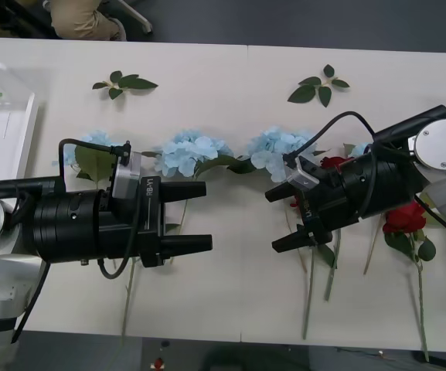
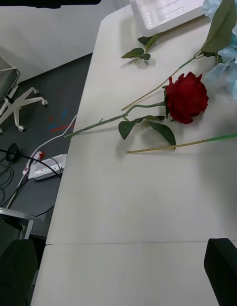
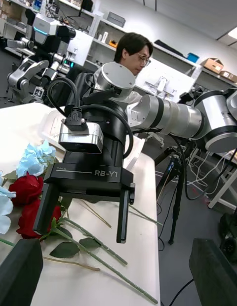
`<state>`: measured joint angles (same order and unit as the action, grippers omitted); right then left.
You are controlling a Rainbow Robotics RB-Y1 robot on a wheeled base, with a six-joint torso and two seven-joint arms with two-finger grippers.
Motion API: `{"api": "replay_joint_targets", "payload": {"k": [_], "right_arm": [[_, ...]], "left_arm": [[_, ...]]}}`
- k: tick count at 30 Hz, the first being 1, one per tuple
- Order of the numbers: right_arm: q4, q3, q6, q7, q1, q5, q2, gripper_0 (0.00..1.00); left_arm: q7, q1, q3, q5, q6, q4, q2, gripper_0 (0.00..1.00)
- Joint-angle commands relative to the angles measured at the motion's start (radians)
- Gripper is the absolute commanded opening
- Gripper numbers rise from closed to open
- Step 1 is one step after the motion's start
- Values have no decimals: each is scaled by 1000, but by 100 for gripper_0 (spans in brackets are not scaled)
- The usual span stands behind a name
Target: Put the red flowers into the right box and the blue flowers into the left box
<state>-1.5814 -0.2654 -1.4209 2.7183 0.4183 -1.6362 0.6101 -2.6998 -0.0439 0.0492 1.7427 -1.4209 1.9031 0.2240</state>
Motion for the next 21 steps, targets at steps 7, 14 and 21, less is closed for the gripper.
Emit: {"api": "replay_joint_targets", "payload": {"k": [7, 14, 21], "right_arm": [[-28, 12, 0, -13, 14, -2, -1, 100], [-28, 12, 0, -13, 14, -2, -1, 100], [-28, 12, 0, -13, 14, -2, -1, 100]], "left_arm": [[-5, -28, 9, 9, -12, 28, 3, 100], [-5, -28, 9, 9, -12, 28, 3, 100], [-5, -28, 9, 9, -12, 28, 3, 100]]}}
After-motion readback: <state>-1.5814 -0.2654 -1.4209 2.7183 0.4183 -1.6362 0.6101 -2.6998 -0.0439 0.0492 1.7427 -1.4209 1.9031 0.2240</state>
